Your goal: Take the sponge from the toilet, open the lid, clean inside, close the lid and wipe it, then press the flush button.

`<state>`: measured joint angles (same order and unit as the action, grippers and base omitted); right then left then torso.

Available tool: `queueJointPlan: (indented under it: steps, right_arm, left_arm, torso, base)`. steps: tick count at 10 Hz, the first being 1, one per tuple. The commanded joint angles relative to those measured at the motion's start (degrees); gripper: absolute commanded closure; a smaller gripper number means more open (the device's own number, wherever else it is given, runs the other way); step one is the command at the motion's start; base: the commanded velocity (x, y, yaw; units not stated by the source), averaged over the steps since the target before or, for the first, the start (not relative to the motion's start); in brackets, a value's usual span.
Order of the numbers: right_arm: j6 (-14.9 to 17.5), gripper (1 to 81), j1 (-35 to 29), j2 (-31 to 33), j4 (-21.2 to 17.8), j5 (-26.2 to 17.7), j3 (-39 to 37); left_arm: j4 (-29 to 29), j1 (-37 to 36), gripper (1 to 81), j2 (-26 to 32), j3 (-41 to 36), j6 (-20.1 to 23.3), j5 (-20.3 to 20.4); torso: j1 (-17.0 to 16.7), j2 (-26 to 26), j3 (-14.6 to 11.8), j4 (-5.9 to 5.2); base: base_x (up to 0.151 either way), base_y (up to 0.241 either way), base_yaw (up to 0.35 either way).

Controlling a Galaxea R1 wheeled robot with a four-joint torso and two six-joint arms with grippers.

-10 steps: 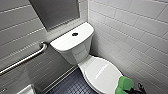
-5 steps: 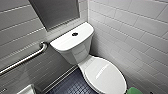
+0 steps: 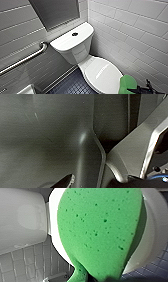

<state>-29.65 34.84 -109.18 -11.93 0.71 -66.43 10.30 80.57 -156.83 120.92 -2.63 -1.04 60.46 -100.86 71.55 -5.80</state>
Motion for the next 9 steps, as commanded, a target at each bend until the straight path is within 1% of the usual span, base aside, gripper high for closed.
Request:
queueJointPlan:
  steps: [1,3,4,7,8,9]
  right_arm:
    - [-0.2,81.1,-12.8,-4.3,1.0,-10.9,-1.4]
    - [-0.8,81.1,-16.7,-14.5,0.9,-14.2,-8.9]
    - [-1.0,81.1,-17.9,-19.5,1.0,-14.9,-12.8]
    - [-1.4,81.1,-20.1,-29.7,0.9,-14.9,-21.8]
    - [-1.4,81.1,-20.3,-32.2,0.7,-14.1,-24.2]
    - [-1.6,81.1,-20.8,-35.9,-0.4,-14.0,-27.5]
  left_arm:
    - [0.3,0.3,1.0,0.8,-1.2,0.4,-4.5]
    - [0.2,0.3,1.0,0.6,-1.2,0.4,-4.5]
    - [0.2,0.3,1.0,0.9,-1.2,0.3,-4.5]
    - [0.2,0.3,1.0,1.0,-1.2,0.3,-3.9]
    - [0.2,0.3,1.0,0.9,-1.2,0.3,-3.9]
    - [0.2,0.3,1.0,0.8,-1.1,0.3,-3.9]
  torso:
    - [0.0,0.0,0.0,0.0]
    - [0.0,0.0,0.0,0.0]
    - [0.0,0.0,0.0,0.0]
    - [0.0,0.0,0.0,0.0]
    - [0.0,0.0,0.0,0.0]
    - [0.0,0.0,0.0,0.0]
  base:
    - [0.0,0.0,0.0]
    - [0.0,0.0,0.0]
    - [0.0,0.0,0.0]
    - [0.0,0.0,0.0]
    - [0.0,0.0,0.0]
    - [0.0,0.0,0.0]
